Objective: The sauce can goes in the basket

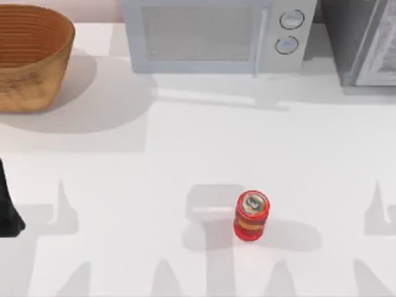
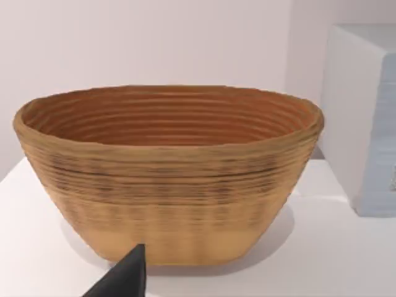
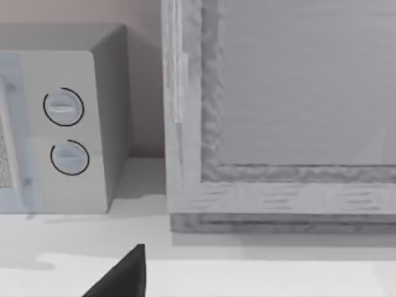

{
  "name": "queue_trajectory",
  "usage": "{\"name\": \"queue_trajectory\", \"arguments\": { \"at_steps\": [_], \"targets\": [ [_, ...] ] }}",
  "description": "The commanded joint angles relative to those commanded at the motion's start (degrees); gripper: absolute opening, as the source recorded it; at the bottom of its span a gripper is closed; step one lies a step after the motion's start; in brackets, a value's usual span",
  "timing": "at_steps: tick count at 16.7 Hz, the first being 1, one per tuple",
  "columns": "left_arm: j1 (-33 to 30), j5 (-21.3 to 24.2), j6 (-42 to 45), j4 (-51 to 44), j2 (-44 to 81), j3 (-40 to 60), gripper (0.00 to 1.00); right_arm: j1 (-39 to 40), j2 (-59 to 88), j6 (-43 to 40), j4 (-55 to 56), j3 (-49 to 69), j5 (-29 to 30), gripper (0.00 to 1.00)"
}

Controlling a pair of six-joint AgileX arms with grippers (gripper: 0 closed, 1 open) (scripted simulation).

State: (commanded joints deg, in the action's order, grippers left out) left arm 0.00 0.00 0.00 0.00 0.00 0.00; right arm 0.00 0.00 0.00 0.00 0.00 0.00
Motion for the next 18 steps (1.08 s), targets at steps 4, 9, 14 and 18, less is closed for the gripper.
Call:
{"name": "queue_trajectory", "arguments": {
  "at_steps": [4, 9, 14, 18],
  "targets": [
    [-0.4, 0.7, 0.1, 1.2, 1.7, 0.4, 1.00, 0.0, 0.0, 0.0, 0.0, 0.0, 0.0, 1.00],
    [-3.3, 6.5, 1.2, 10.8, 15.3, 3.4, 1.00, 0.0, 0.0, 0.0, 0.0, 0.0, 0.0, 1.00],
    [-8.4, 16.3, 3.0, 27.2, 38.8, 8.6, 1.00, 0.0, 0.0, 0.0, 0.0, 0.0, 0.0, 1.00],
    [-13.3, 25.8, 4.7, 42.8, 61.4, 13.6, 1.00, 0.0, 0.0, 0.0, 0.0, 0.0, 0.0, 1.00]
  ]
}}
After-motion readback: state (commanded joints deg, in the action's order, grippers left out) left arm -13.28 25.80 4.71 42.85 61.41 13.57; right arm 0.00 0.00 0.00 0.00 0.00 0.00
